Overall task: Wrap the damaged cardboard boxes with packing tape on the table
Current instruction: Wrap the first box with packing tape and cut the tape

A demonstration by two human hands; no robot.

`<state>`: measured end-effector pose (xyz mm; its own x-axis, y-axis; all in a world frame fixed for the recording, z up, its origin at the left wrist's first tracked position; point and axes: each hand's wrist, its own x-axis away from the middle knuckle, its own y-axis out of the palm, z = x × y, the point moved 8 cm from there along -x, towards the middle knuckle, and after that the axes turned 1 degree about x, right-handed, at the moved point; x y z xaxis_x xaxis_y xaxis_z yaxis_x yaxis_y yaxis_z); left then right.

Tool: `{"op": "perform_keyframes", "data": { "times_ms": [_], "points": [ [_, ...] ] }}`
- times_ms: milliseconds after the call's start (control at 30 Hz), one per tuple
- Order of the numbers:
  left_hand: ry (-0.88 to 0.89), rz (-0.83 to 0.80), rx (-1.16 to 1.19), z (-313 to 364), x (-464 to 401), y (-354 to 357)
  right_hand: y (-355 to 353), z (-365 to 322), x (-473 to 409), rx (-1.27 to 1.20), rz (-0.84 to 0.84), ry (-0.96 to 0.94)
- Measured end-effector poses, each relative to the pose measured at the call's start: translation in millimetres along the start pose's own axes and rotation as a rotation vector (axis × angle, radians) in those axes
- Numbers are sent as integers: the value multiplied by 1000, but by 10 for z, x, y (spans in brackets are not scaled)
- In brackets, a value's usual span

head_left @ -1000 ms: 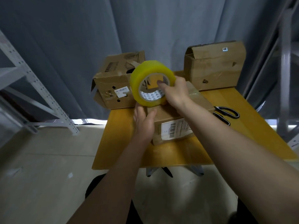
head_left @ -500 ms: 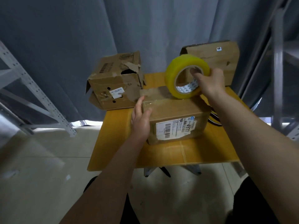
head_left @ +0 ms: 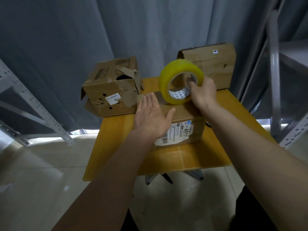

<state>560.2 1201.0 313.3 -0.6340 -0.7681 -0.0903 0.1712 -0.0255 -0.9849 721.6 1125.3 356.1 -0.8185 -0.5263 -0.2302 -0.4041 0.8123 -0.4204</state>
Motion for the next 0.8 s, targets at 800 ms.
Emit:
{"op": "perform_keyframes", "data": {
  "times_ms": [800],
  "points": [
    [-28,-82,-145,-42,-49,73,-694,718,-241,52,155,118]
  ]
}}
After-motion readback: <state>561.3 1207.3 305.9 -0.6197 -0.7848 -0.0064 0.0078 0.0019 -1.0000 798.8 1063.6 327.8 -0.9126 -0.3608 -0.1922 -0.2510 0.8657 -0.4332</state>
